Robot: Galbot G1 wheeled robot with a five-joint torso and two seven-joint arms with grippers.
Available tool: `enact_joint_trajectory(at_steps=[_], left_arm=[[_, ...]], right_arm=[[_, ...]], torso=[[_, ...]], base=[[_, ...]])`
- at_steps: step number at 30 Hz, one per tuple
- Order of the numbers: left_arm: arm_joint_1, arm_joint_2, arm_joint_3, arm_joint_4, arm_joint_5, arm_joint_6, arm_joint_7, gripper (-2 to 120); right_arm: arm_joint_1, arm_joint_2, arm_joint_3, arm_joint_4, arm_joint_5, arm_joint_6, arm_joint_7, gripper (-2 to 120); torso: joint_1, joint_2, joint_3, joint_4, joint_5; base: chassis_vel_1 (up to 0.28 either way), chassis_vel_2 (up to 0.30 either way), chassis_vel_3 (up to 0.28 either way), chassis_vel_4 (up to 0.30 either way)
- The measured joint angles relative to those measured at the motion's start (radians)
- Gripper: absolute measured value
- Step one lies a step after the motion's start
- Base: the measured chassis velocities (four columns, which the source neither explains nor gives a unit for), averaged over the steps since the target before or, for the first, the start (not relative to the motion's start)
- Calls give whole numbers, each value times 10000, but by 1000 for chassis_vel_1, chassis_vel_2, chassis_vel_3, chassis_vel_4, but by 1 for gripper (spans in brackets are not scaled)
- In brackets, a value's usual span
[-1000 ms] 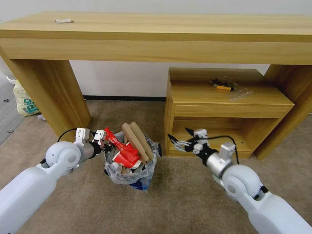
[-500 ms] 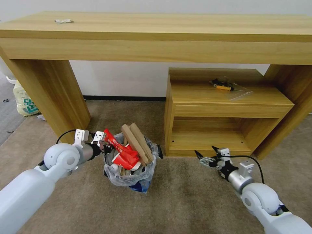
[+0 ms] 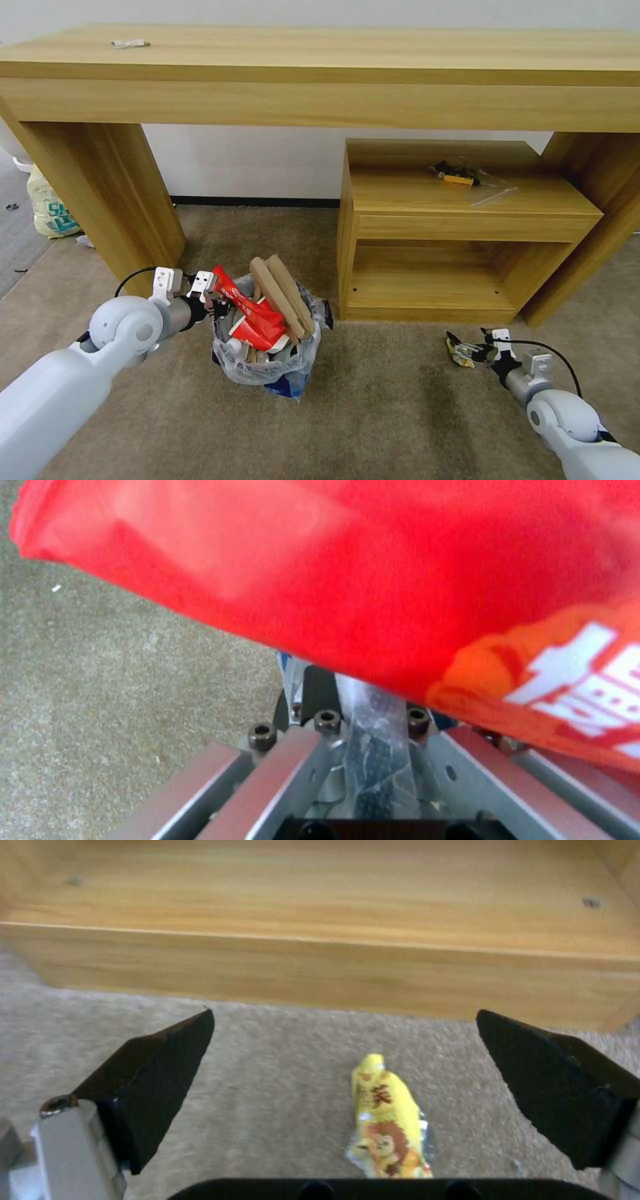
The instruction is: Pick up the trash bin and place the garbage on the floor into it.
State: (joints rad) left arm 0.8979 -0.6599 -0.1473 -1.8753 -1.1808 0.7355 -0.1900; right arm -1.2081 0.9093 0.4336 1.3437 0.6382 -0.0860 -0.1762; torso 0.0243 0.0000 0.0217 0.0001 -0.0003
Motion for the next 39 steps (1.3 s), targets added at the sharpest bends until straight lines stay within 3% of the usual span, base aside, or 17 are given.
enact_joint_trajectory(at_steps=[13, 27, 31, 37, 39], left_arm=[[-73, -18, 128, -34, -2, -1, -109, 0], [-148, 5, 241, -74, -89, 0, -244, 0], [-120, 59, 214, -117, -103, -1, -256, 0], [-53, 95, 189, -196, -128, -1, -262, 0], [-49, 92, 190, -200, -129, -1, -265, 0]], right_arm=[[1483, 201, -974, -3095, 679, 142, -170, 100], [2412, 667, -1611, -4246, 729, -17, -462, 98], [2627, 834, -1672, -4539, 742, -158, -450, 89], [2868, 1002, -1711, -4994, 747, -240, -391, 64], [2873, 1010, -1711, -4999, 740, -240, -378, 61]], torso=[[0, 0, 0, -3, 0], [0, 0, 0, -1, -1], [-1, 0, 1, -2, -1], [-1, 0, 0, -2, -2], [-1, 0, 0, -2, -1]], base=[[0, 0, 0, 0], [0, 0, 0, 0], [0, 0, 0, 0], [0, 0, 0, 0], [0, 0, 0, 0]])
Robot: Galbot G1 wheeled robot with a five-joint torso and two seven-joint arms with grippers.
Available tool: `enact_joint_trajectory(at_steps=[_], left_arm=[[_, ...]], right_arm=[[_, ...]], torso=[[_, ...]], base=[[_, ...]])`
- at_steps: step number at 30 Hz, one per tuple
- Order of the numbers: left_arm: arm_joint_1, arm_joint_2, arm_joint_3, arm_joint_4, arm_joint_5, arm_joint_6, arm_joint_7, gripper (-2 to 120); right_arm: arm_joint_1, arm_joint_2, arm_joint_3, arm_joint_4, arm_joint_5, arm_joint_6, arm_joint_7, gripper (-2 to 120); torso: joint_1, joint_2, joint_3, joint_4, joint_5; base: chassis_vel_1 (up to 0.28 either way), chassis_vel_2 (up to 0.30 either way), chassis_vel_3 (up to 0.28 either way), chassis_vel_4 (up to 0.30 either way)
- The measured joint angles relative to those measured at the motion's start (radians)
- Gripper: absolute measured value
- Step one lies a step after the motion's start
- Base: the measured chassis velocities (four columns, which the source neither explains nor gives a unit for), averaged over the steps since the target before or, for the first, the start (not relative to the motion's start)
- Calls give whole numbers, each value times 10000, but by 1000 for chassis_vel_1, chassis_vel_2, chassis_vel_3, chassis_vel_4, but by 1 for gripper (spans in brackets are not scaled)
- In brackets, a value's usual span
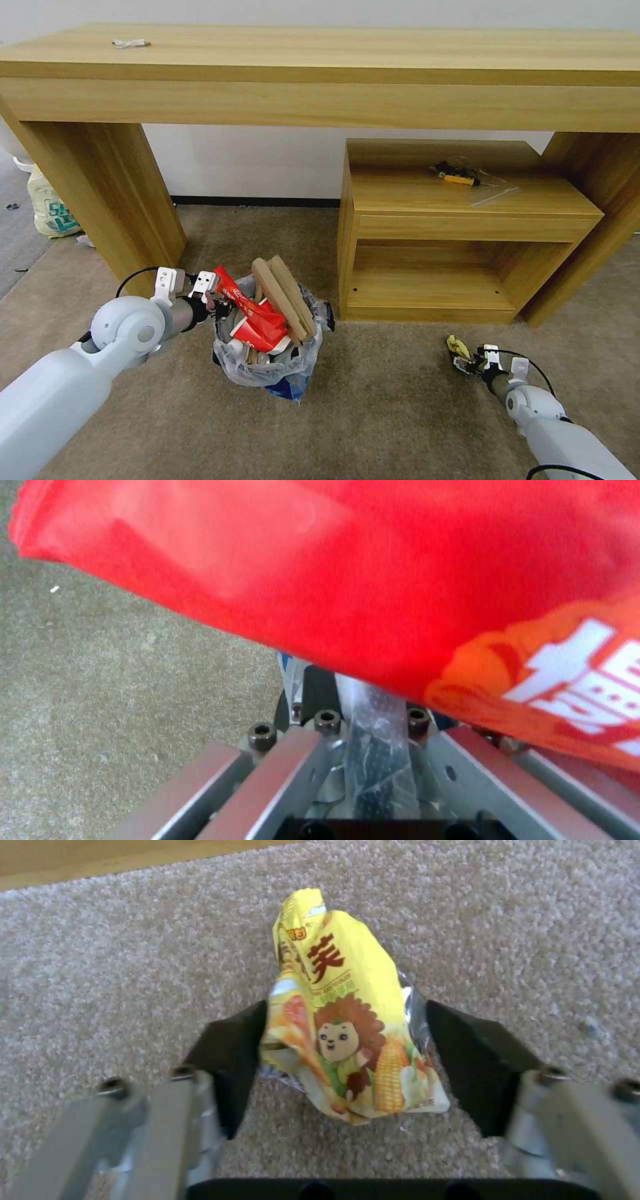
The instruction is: Pick up the trash bin and place the garbage on the floor into it.
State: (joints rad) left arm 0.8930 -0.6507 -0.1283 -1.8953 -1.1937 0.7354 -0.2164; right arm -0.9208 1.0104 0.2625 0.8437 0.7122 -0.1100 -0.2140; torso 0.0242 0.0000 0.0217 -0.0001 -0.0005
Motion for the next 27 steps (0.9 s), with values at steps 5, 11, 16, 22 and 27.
enact_joint_trajectory(at_steps=[5, 11, 16, 22, 27], left_arm=[[-5, -10, 14, -32, -8, 0, -19, 0], [28, 3, 11, -89, -36, 0, -32, 0], [60, 18, -6, -137, -74, 0, -87, 0], [128, 27, -55, -195, -124, 0, -172, 0], [151, 41, -71, -206, -130, 0, -180, 0]], right_arm=[[90, 92, 6, -192, -93, 41, 86, 39], [90, 120, 44, -272, -118, 70, 113, 17], [51, 136, 83, -256, -210, 153, 143, 3], [-421, -83, 375, 984, -792, 364, 246, 0], [-876, -302, 690, 2406, -888, 349, 299, 0]], torso=[[0, 0, 0, 0, 1], [0, 0, 0, 1, 0], [0, 0, 0, 1, 1], [0, 0, 0, 0, 1], [0, 0, 0, -2, 3]], base=[[0, 0, 0, 0], [0, 0, 0, 0], [0, 0, 0, 0], [0, 0, 0, 0], [0, 0, 0, 0]])
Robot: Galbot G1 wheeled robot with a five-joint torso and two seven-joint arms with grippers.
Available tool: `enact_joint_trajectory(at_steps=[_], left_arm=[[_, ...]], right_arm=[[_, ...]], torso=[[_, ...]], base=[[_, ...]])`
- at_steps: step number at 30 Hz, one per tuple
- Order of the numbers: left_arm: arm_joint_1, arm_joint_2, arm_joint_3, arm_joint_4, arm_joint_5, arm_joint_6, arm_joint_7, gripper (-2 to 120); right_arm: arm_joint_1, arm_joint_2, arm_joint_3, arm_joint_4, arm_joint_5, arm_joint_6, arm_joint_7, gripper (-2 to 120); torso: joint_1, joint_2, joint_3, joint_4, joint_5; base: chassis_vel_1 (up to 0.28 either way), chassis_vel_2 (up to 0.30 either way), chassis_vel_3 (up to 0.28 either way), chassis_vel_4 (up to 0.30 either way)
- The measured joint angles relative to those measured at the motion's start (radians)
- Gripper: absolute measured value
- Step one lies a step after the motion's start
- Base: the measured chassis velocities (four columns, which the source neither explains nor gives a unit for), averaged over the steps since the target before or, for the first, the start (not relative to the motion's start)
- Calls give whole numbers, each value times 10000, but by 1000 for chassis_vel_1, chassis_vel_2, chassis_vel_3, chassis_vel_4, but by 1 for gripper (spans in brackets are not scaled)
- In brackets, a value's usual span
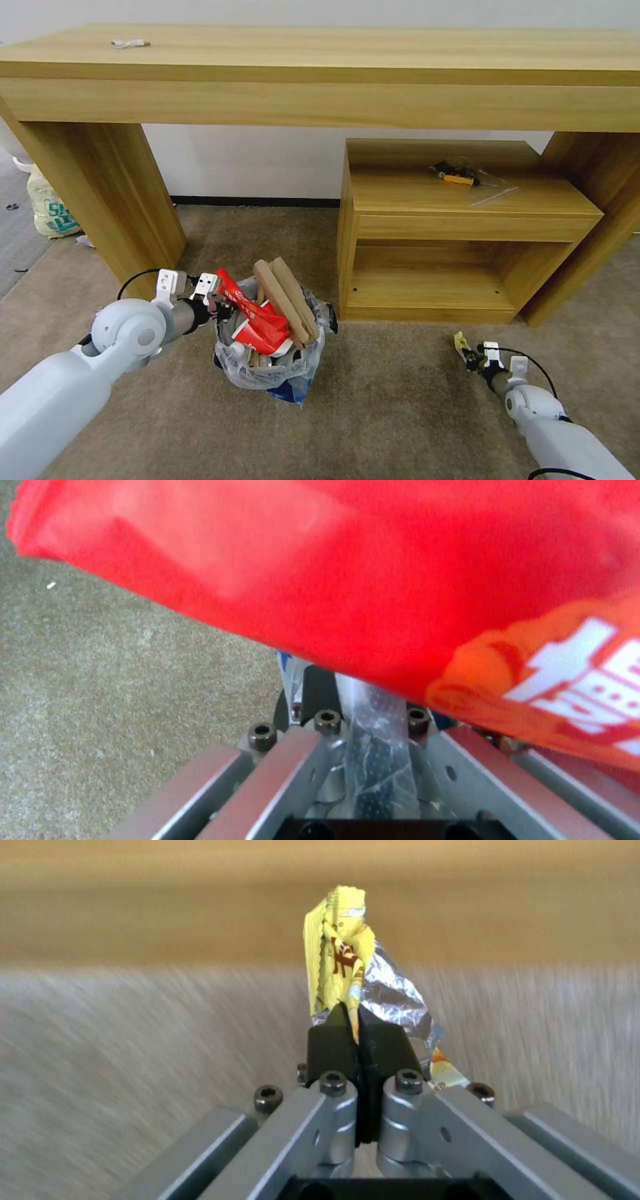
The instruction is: Pick up the trash bin and place the garbage on the floor into it.
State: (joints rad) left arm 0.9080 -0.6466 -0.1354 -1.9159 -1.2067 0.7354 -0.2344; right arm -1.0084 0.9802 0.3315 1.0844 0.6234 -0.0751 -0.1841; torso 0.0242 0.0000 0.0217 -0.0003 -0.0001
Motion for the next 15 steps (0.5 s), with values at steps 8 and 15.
enact_joint_trajectory(at_steps=[8, 15], left_arm=[[-9, -60, 29, -17, -22, 0, -126, 0], [-101, -81, 113, -103, -164, -1, -281, 0]], right_arm=[[-1198, -513, 730, 4225, 465, -744, -3, 0], [-1968, -844, 714, 6699, 816, -1145, 52, 0]], torso=[[-1, 0, 0, 1, -4], [-1, 0, 0, 1, -3]], base=[[0, 0, 0, 0], [0, 0, 0, 0]])
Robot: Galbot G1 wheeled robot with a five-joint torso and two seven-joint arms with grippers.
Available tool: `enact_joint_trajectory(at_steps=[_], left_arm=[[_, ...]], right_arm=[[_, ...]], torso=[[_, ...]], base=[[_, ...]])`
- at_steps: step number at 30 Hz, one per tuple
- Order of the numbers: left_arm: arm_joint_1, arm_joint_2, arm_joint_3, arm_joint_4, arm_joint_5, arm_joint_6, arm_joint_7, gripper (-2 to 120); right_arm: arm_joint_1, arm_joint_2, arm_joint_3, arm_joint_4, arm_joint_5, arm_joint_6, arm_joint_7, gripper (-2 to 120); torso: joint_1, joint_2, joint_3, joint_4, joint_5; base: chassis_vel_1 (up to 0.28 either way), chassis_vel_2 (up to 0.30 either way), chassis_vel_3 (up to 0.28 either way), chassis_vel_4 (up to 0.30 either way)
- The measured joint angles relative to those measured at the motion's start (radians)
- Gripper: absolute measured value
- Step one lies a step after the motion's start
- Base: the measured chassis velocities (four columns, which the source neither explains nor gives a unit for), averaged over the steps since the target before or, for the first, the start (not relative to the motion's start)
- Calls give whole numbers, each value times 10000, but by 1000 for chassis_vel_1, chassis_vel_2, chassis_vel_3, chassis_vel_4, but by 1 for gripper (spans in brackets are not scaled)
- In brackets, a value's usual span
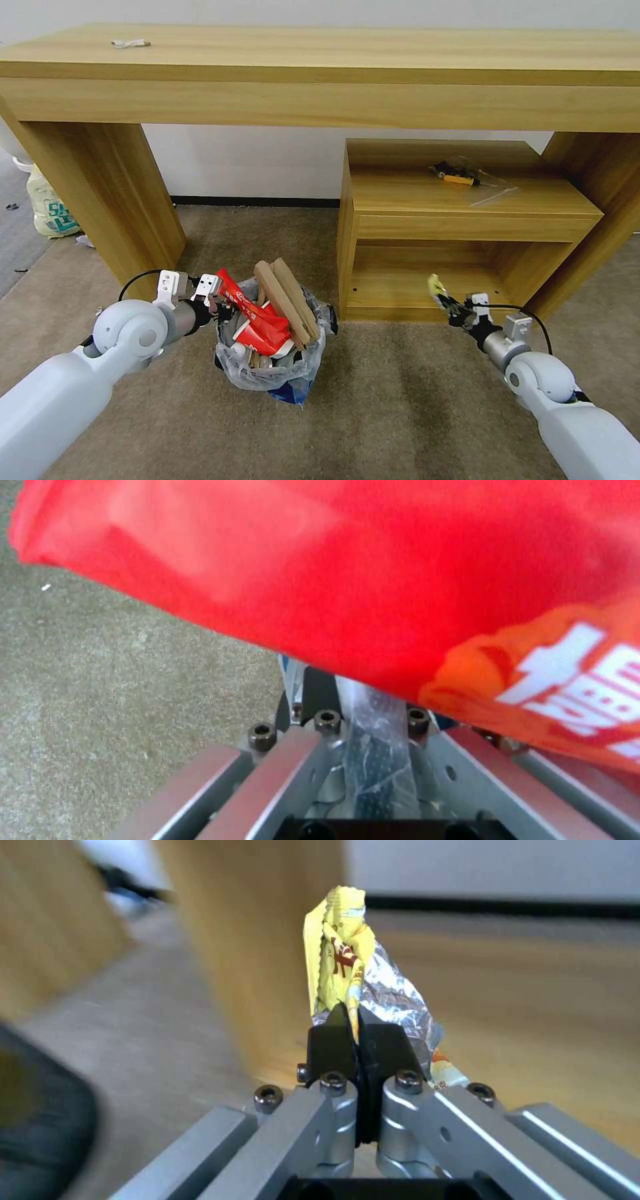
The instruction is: Pick up the trash bin and place the garbage on the floor into it.
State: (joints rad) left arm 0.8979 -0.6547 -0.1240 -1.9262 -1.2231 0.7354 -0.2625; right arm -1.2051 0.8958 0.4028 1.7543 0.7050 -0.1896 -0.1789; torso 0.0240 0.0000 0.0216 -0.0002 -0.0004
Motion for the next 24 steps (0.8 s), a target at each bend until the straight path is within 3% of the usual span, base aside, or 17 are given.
enact_joint_trajectory(at_steps=[2, 12, 14, 16, 21, 24], left_arm=[[-154, -1, 98, -11, -147, 1, -137, 0], [-830, 23, 483, 215, -371, 0, -93, 0], [-957, 45, 554, 273, -422, -1, -66, 0], [-972, 58, 566, 286, -430, 0, -52, 0], [-1069, 173, 616, 319, -529, -1, -38, 0], [-1073, 228, 618, 300, -603, 0, -48, 0]], right_arm=[[-146, -102, -131, 866, 80, -59, 91, 0], [478, -475, -853, 2966, 972, -718, 154, 0], [1174, -640, -1359, 3543, 1484, -1043, 237, 0], [1382, -674, -1528, 3615, 1606, -1115, 261, 0], [3371, -735, -3350, 3799, 2525, -1688, 564, 0], [4030, -678, -3900, 3855, 2800, -1866, 760, 0]], torso=[[0, 0, 0, 2, -2], [0, 1, 0, 1, 0], [0, 1, 1, 0, -3], [1, 1, 0, 0, -1], [1, 0, 2, 2, 0], [2, 0, 1, 2, -1]], base=[[0, 0, 0, 0], [0, 0, 0, 0], [0, 0, 0, 0], [0, 0, 0, 0], [0, 0, 0, 0], [0, 0, 0, 0]])
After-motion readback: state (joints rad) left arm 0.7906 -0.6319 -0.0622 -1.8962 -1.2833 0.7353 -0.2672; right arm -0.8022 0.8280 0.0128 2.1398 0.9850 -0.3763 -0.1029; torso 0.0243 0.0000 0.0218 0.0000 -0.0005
